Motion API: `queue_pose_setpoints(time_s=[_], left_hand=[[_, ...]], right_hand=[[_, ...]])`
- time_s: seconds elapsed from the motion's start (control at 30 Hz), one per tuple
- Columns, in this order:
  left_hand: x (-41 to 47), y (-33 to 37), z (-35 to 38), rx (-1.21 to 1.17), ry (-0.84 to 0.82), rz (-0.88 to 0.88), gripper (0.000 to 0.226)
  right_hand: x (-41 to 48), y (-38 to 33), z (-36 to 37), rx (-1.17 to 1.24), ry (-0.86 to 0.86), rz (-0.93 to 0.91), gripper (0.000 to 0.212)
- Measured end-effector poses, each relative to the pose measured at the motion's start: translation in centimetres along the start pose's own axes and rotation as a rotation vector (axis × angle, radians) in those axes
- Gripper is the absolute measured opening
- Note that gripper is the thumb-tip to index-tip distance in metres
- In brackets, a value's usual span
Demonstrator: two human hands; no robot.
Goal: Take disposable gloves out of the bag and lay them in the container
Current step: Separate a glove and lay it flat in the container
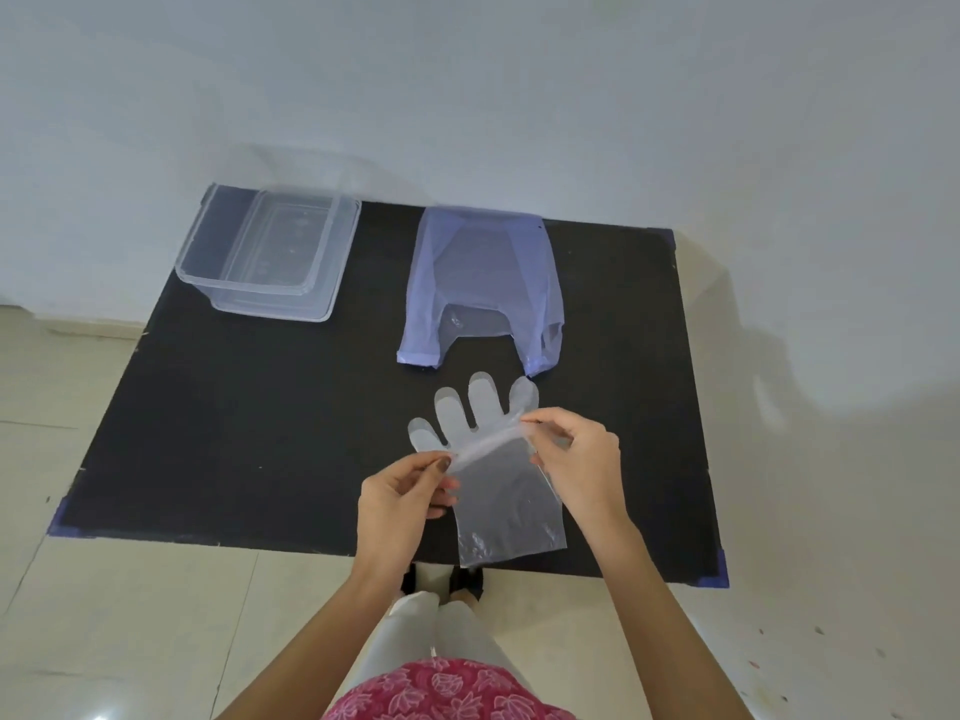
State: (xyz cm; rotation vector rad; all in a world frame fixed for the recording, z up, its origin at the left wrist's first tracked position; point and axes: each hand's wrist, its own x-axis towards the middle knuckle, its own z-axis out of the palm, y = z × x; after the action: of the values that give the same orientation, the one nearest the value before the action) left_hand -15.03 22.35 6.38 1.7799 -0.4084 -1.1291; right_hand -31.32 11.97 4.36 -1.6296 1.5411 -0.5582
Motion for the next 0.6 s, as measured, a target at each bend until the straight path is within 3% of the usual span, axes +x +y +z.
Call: queue_pose_setpoints(time_s=[0.2, 0.4, 0.6], left_hand=[[-0.9, 2.6, -0.7, -0.326, -0.055, -0.131, 0.017], [-0.1, 5.5, -2.7, -0.283, -0.010, -0.053, 0.016], [2.3, 9.9, -6.0, -0.218, 0.081, 0.072, 0.014]], right_hand=[[1.1, -3.6, -0.2, -0.055, 0.026, -0.134, 0.020], [2.8, -7.5, -0.3, -0.188, 0.000, -0.261, 0.018], [4.8, -11.7, 0.5, -0.146, -0.061, -0.329, 0.014]])
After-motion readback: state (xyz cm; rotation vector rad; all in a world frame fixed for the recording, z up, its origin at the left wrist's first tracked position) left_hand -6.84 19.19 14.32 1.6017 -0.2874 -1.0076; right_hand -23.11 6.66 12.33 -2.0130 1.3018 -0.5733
